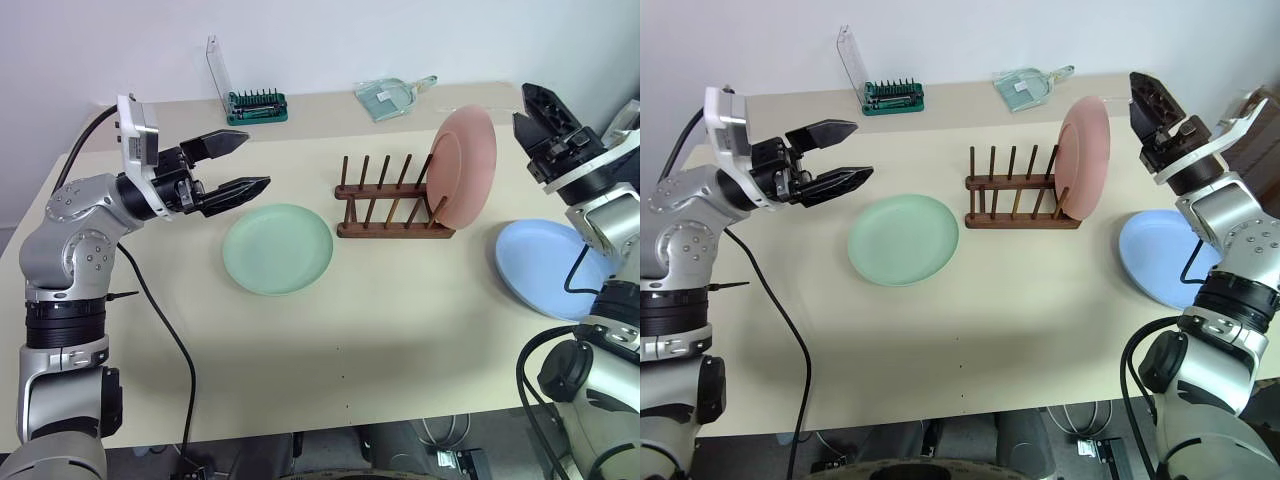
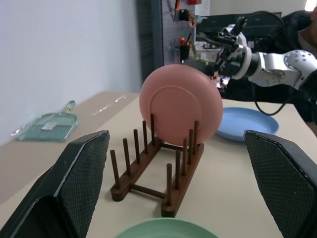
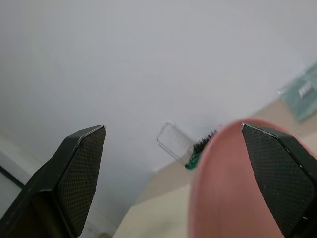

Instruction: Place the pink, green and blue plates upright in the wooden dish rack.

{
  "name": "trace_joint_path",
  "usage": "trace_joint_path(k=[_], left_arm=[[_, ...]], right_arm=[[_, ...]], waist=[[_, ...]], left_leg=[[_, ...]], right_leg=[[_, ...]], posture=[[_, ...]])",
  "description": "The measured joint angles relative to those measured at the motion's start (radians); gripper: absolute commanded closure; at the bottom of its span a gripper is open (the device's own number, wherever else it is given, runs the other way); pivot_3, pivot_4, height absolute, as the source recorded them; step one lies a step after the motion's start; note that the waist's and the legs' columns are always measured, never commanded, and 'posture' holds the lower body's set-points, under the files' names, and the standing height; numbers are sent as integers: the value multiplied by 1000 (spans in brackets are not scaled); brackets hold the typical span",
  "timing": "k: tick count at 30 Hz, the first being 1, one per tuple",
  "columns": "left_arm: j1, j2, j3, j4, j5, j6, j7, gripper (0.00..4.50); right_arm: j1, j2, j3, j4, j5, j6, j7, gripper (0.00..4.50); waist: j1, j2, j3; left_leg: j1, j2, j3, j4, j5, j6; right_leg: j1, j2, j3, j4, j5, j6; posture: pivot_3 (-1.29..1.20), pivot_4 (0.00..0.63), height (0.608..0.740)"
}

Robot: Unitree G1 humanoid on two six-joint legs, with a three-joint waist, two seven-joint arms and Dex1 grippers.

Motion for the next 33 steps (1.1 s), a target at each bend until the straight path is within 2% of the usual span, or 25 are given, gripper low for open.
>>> trace_joint_path(k=[6, 13, 22, 33], left_arm=[[0, -2, 0, 0, -1, 4, 1, 0], [-41, -3, -3, 66, 16, 20, 38, 0], [-56, -8, -16, 119, 77, 5, 78, 0], [-71, 0, -21, 148, 105, 14, 96, 0]], right_arm=[[-8, -1, -24, -25, -21, -106, 14, 28], [49, -74, 6, -165, -127, -265, 225, 28], [161, -104, 111, -379, -107, -219, 443, 28], [230, -117, 183, -453, -133, -209, 514, 28]], waist=[[-1, 0, 0], [0, 0, 0], [1, 0, 0], [2, 0, 0]], left_leg=[[0, 0, 0, 0, 0, 0], [0, 0, 0, 0, 0, 0], [0, 0, 0, 0, 0, 0], [0, 0, 0, 0, 0, 0]], right_leg=[[0, 0, 0, 0, 0, 0], [0, 0, 0, 0, 0, 0], [0, 0, 0, 0, 0, 0], [0, 0, 0, 0, 0, 0]], posture=[[0, 150, 740], [0, 150, 740], [0, 150, 740], [0, 150, 740]])
